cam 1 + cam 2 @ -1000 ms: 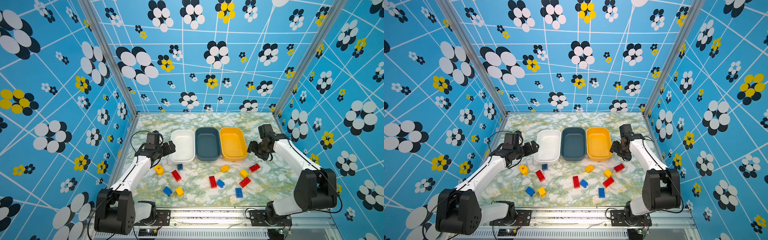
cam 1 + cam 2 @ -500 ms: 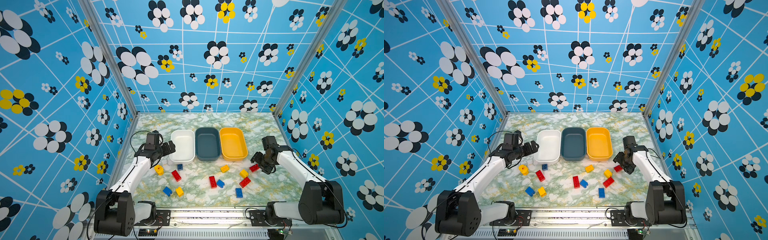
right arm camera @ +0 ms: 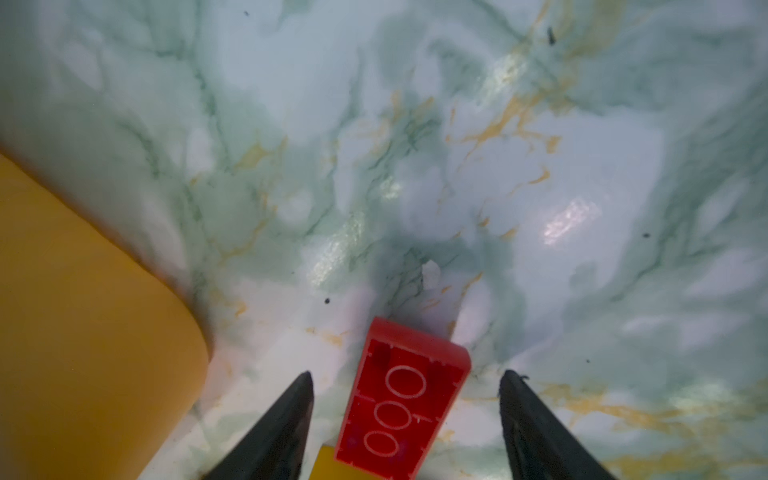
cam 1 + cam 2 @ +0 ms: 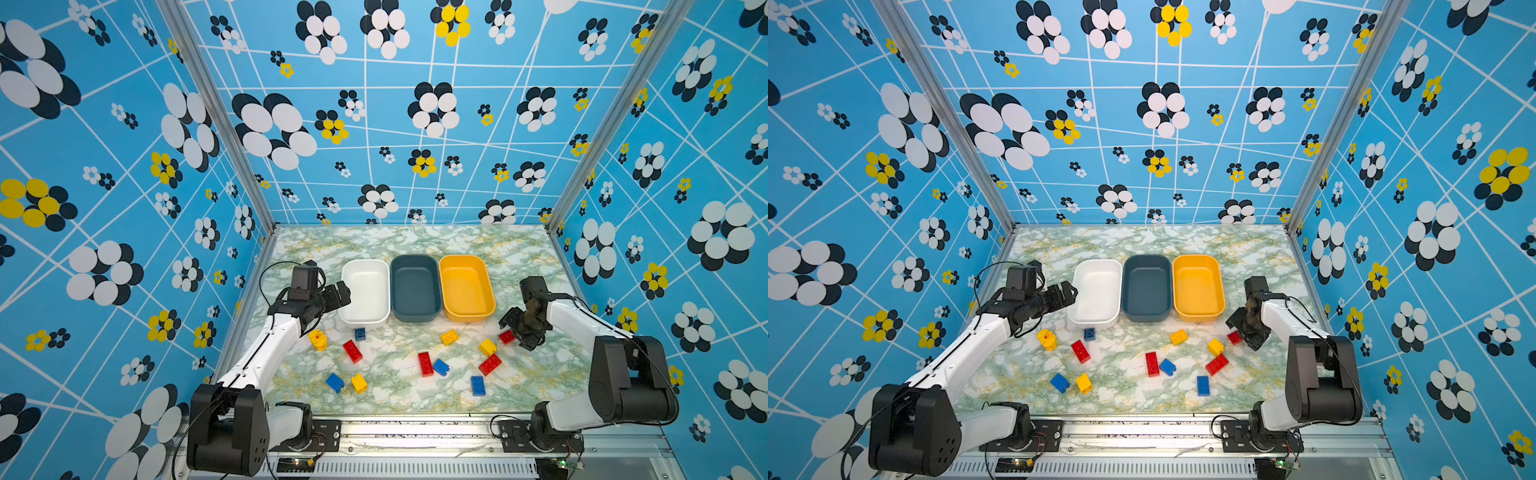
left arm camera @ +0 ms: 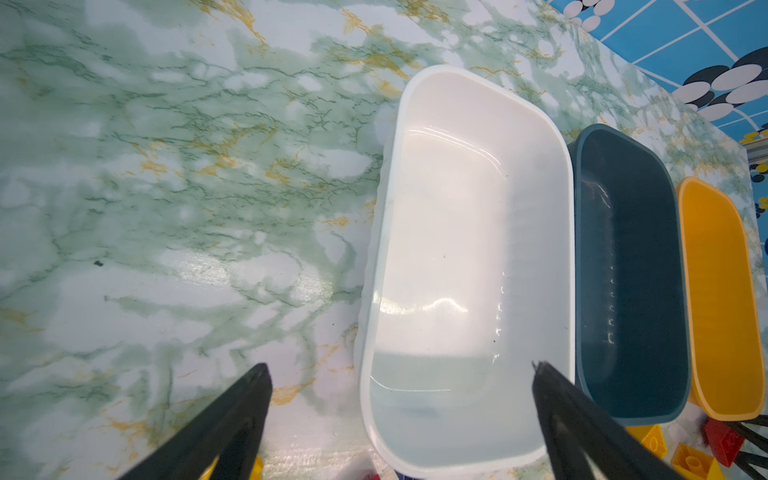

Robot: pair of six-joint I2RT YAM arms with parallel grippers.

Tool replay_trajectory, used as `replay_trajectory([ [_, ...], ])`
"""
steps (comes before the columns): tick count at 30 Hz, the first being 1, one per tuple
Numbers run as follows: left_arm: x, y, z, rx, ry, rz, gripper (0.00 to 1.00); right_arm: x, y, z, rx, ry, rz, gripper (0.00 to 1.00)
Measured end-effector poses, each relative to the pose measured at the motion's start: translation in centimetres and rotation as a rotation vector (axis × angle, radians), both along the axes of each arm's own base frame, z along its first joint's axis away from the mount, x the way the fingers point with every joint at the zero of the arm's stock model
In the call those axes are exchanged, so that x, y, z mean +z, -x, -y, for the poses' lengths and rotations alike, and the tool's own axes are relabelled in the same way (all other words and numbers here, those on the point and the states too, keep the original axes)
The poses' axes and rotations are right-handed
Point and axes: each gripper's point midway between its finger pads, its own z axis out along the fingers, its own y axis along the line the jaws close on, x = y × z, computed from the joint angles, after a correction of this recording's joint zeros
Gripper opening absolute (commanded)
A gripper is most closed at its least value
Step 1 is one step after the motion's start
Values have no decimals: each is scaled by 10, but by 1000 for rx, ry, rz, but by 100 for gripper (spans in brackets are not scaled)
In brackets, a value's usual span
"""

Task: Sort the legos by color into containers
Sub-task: 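Grasp the red 2x4 brick with the right gripper and lift it, then carry the red brick over the yellow bin and open the right gripper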

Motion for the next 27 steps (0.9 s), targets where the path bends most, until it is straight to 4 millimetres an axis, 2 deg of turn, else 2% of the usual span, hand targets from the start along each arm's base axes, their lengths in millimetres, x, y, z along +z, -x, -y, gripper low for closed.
replay_trajectory([
  [3, 1, 0, 0, -1, -1, 2, 99, -7, 0, 0, -2, -4, -18, 57],
  [9, 4, 5, 0, -1, -1, 12, 99, -8, -2, -1, -5, -9, -16, 35],
  [11, 4, 5, -1, -1, -1, 14, 99, -8, -2, -1, -3, -11, -15, 30],
  [16, 5, 6, -1, -1, 0, 16, 99, -4, -1, -3, 7, -18, -10, 25],
  [19, 6, 8, -1, -1, 0, 18, 99, 12, 1, -4, 15, -24, 28, 24],
  [25, 11, 15, -2, 4, -1, 19, 99, 64, -2, -9, 46, -36, 183, 23],
  [27, 11, 17, -2, 5, -1, 19, 99, 82, -9, -12, 79, -31, 225, 23],
])
